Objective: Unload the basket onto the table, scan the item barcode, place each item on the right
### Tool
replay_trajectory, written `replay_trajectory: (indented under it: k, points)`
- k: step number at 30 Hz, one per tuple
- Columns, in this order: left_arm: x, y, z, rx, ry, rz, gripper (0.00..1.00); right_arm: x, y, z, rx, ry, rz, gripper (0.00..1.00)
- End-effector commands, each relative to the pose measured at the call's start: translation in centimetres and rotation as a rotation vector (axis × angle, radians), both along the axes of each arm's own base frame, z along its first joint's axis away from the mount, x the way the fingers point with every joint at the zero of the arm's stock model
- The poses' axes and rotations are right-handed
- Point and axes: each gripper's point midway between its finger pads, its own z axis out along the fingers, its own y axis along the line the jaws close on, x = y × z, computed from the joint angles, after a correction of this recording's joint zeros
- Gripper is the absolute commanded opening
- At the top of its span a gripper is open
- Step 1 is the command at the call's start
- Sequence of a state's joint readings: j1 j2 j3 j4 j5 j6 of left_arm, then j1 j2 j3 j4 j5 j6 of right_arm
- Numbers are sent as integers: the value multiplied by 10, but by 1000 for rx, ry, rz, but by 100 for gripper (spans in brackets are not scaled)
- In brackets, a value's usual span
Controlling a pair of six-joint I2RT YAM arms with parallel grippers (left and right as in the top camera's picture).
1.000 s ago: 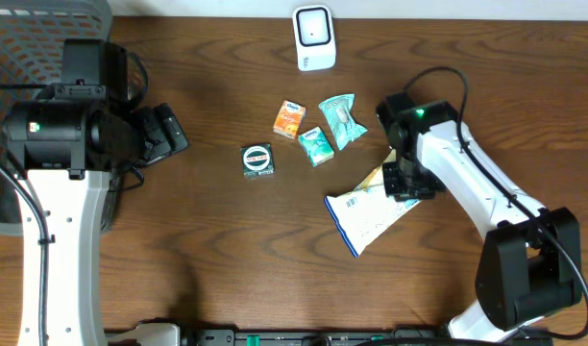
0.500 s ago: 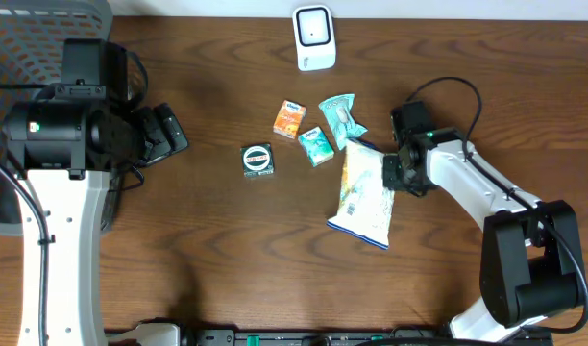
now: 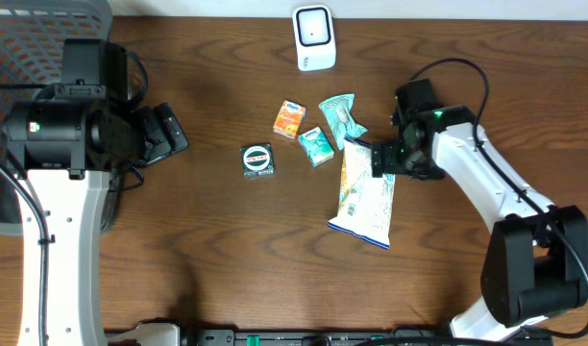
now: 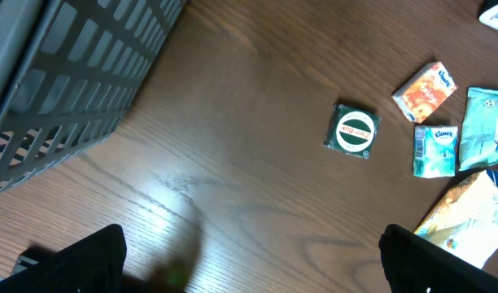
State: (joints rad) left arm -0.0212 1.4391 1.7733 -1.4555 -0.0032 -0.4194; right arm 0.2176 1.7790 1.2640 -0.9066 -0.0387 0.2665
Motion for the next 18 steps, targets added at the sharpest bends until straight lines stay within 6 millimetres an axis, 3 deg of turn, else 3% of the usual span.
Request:
replay_trajectory:
  k: [1,7,18]
  points:
    - [0,3,-2,7,8,12,97,4,6,7,193,5,17,99]
    - [0,3,-2,7,7,12,98,-10,2,-2,364,51,-3,99]
    - [0,3,-2,7,7,12,98,-43,25,-49,554,68,-33,96]
